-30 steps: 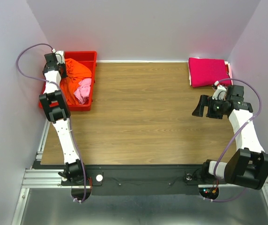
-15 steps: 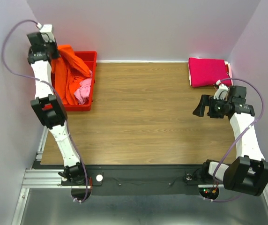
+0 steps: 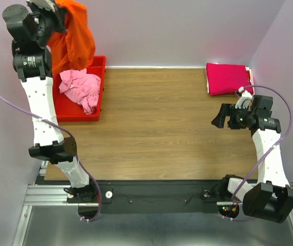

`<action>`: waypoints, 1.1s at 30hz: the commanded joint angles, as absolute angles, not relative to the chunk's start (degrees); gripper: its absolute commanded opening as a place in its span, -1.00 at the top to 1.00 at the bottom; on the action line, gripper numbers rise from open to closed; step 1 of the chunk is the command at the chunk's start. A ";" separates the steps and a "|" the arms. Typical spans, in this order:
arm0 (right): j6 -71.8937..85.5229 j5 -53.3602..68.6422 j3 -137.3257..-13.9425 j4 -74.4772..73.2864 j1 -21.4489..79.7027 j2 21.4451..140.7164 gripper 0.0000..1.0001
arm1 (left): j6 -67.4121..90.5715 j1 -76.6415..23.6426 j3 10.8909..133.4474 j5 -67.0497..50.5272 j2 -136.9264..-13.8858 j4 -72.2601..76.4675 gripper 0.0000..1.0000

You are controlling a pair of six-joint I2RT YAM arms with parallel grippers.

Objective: Fold and stack the t-shirts
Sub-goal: Move the tshirt to the center of the board

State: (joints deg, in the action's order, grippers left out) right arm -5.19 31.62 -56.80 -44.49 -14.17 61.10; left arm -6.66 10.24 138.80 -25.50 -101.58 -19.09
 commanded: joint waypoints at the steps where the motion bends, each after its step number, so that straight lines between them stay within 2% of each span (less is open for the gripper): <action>1: -5.80 32.26 -56.87 -42.54 -14.06 59.50 -1.00 | -5.27 3.97 140.36 -26.02 -96.25 -14.50 1.00; 5: -5.71 32.08 -56.69 -42.36 -14.06 59.24 -1.00 | -3.44 -6.12 139.05 -24.87 -93.43 -14.59 1.00; 9: -5.54 31.90 -56.60 -42.28 -14.06 58.63 -1.00 | 1.91 -11.93 135.89 -27.41 -92.03 -14.59 1.00; 12: -5.19 31.73 -56.60 -42.19 -14.06 57.92 -1.00 | 6.50 -13.53 127.58 -34.25 -89.57 -12.93 1.00; 14: -5.10 31.82 -56.86 -42.28 -14.06 57.66 -1.00 | 5.10 -13.71 122.46 -43.38 -87.46 -13.44 0.94; 15: -5.10 31.82 -56.87 -42.28 -14.06 57.48 -1.00 | 1.27 -13.62 116.69 -45.59 -86.49 -14.40 0.78; 16: -5.27 32.08 -56.87 -42.36 -14.06 57.22 -1.00 | -1.64 -13.45 113.50 -47.18 -85.61 -17.20 0.21; 17: -5.53 32.25 -56.95 -42.45 -14.06 57.13 -1.00 | -3.24 -12.75 110.16 -48.07 -83.78 -18.18 0.00; 18: -5.89 32.86 -57.04 -42.54 -14.06 57.13 -1.00 | -5.25 -12.14 103.86 -47.73 -83.06 -19.93 -0.33; 22: -6.94 34.45 -57.48 -43.59 -14.06 58.01 -1.00 | -8.86 -4.85 90.40 -47.12 -81.21 -21.09 -0.73; 24: -7.56 35.50 -57.66 -44.12 -14.06 59.32 -1.00 | -11.76 -0.80 86.94 -46.93 -80.51 -21.70 -0.77; 29: -9.31 39.11 -57.83 -44.91 -14.06 63.53 -1.00 | -22.39 -0.44 79.38 -44.48 -78.84 -25.49 -0.76; 33: -10.37 40.70 -57.48 -45.00 -13.97 67.66 -0.95 | -30.03 -4.21 75.07 -40.53 -79.02 -28.56 -0.62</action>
